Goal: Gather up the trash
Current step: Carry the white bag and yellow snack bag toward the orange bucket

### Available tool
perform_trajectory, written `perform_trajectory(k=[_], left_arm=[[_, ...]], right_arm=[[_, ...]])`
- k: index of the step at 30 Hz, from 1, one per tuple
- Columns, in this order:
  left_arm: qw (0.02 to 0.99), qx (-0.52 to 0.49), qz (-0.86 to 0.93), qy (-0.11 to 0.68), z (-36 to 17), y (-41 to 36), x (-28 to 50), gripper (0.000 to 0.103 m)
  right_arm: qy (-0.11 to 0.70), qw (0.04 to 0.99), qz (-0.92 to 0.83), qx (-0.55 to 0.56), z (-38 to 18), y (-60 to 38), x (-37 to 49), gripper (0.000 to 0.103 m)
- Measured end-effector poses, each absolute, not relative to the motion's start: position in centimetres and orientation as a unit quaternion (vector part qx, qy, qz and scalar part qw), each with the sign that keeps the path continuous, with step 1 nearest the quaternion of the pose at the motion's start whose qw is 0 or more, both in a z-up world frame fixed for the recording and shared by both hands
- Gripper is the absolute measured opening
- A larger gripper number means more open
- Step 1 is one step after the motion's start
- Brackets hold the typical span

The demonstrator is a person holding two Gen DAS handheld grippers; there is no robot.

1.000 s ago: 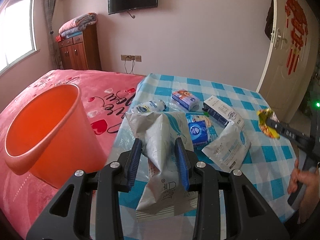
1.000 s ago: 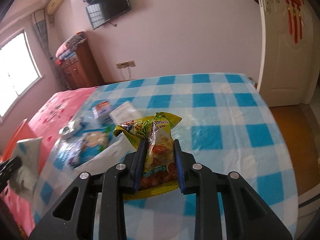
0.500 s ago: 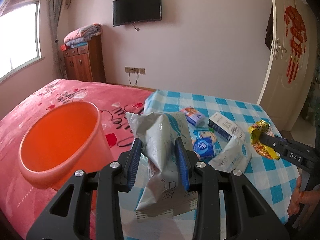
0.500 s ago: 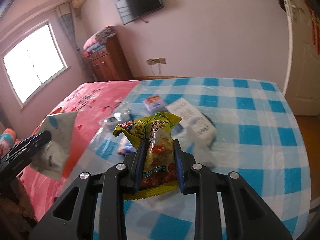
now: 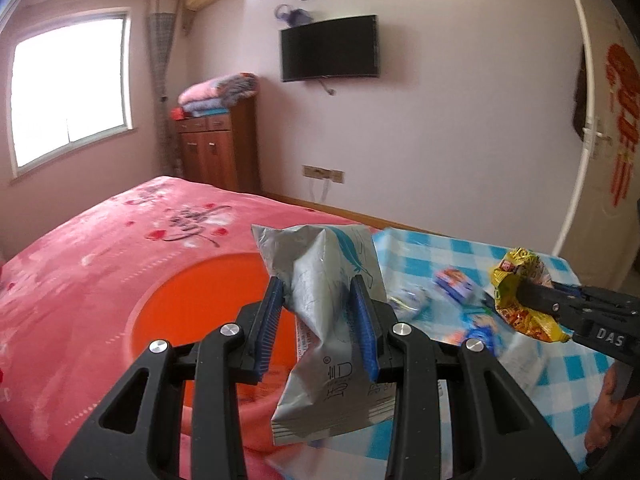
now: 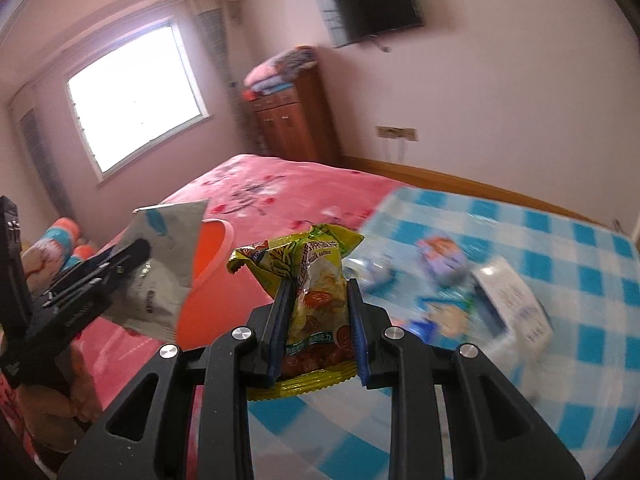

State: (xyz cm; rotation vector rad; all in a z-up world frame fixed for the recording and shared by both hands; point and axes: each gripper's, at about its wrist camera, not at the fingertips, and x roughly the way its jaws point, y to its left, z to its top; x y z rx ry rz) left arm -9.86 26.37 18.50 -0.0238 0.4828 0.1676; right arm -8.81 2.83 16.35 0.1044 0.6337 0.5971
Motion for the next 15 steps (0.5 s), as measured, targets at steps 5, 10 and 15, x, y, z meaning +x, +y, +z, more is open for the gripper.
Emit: perform_trajectory(k=[5, 10, 15], left_arm=[[0.962, -0.020, 0.128, 0.241, 18.5, 29.9, -9.0, 0.037], [0.953, -0.020, 0.160, 0.258, 17.4, 32.5, -8.0, 0.037], [0.944, -0.029, 0.178, 0.277, 16.1, 34.5, -7.4, 0.037]], right_arm=[[0.294, 0.893, 0.340, 0.027, 18.1, 8.6, -8.2, 0.029], [0.293, 0.879, 0.375, 0.012, 18.6, 12.9, -7.9, 0.029], [0.303, 0.868, 0.394, -0.004, 17.9, 16.1, -7.6, 0.029]])
